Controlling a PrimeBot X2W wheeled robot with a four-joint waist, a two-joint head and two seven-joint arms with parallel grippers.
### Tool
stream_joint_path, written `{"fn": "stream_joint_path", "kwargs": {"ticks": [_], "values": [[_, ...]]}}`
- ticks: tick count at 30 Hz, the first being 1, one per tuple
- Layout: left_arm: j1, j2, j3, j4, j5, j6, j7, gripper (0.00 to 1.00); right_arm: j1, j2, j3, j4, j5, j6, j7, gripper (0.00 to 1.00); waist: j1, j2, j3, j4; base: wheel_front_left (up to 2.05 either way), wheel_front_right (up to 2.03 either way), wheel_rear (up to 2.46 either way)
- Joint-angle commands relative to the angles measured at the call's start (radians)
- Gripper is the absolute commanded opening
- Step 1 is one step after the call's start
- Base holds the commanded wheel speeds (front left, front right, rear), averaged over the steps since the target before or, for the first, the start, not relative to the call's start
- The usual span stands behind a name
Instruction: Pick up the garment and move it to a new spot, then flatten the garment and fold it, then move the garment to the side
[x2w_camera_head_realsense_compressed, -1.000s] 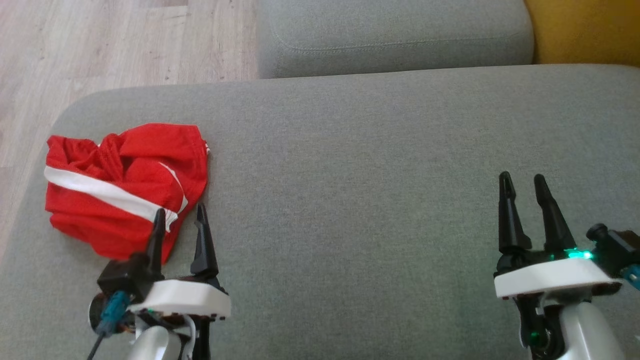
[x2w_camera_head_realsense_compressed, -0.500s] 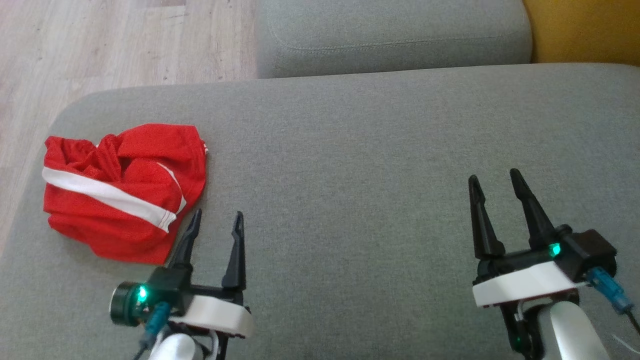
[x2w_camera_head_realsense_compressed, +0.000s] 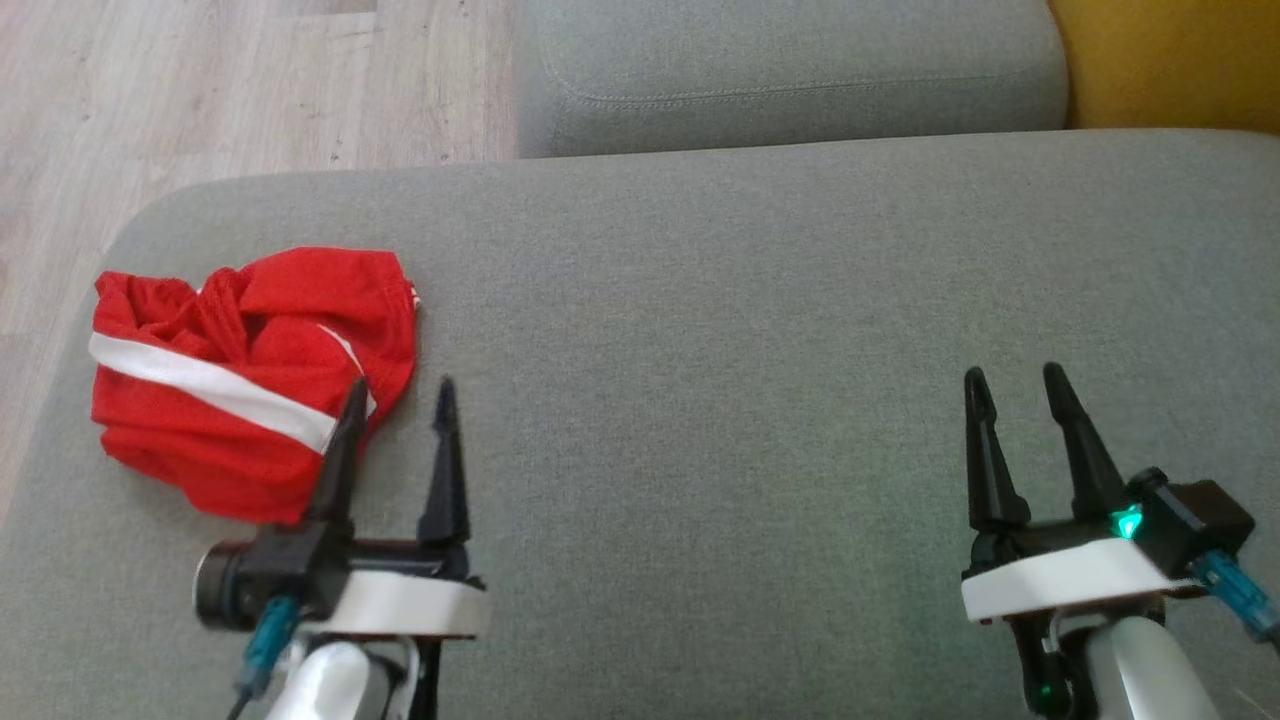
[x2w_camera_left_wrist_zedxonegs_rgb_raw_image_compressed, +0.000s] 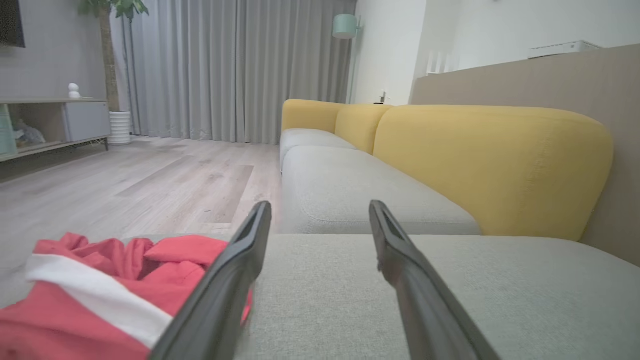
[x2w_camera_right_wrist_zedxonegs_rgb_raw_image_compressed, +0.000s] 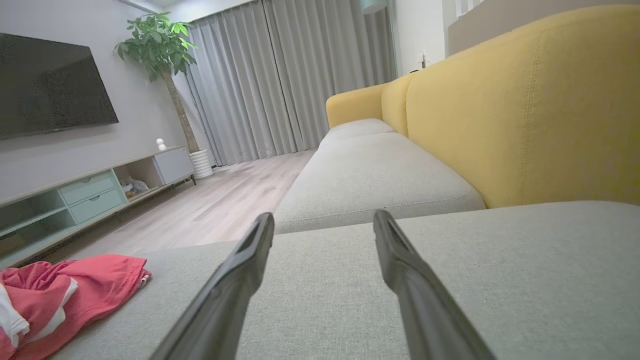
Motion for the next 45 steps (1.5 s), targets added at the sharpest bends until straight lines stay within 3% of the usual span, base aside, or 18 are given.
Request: {"fn": "stream_joint_path", "kwargs": {"ticks": [1,3,6,11,19,21,33,45], "values": [[-0.006,-0.007,0.055,-0.040,0.021,-0.012,-0.012,1.00,-0.013,-0.007,0.024,-0.022,0.003,-0.001,-0.015,1.00,0.0000,0.0000,-0.001,0.000,0.00,0.00,0.00],[0.016,-0.033,0.092,-0.040,0.020,-0.039,-0.018,1.00,-0.011,-0.007,0.026,-0.002,0.032,-0.001,-0.021,1.00,0.0000,0.0000,-0.003,0.000,0.00,0.00,0.00],[0.056,-0.084,0.149,-0.016,-0.020,-0.115,-0.027,1.00,-0.007,-0.007,0.037,0.031,0.038,-0.001,-0.030,1.00,0.0000,0.0000,-0.007,-0.002,0.00,0.00,0.00],[0.083,-0.114,0.191,0.072,0.003,-0.222,-0.042,1.00,-0.013,-0.008,0.048,0.086,-0.013,-0.001,-0.045,1.00,0.0000,0.0000,-0.015,-0.005,0.00,0.00,0.00],[0.075,-0.140,0.249,0.110,0.052,-0.276,-0.049,1.00,-0.023,-0.008,0.055,0.104,-0.024,-0.001,-0.052,1.00,0.0000,0.0000,-0.018,-0.007,0.00,0.00,0.00],[0.077,-0.144,0.269,0.115,0.001,-0.289,-0.049,1.00,-0.022,-0.008,0.057,0.109,-0.018,-0.001,-0.052,1.00,0.0000,0.0000,-0.019,-0.003,0.00,0.00,0.00],[0.080,-0.146,0.284,0.124,-0.029,-0.289,-0.049,1.00,-0.011,-0.008,0.106,0.106,0.003,-0.001,-0.052,1.00,0.0000,0.0000,-0.030,0.082,0.00,0.00,0.00],[0.111,-0.146,0.325,0.126,0.032,-0.240,-0.049,1.00,0.015,-0.008,0.190,0.091,0.057,-0.001,-0.052,1.00,0.0000,0.0000,-0.066,0.295,0.00,0.00,0.00]]}}
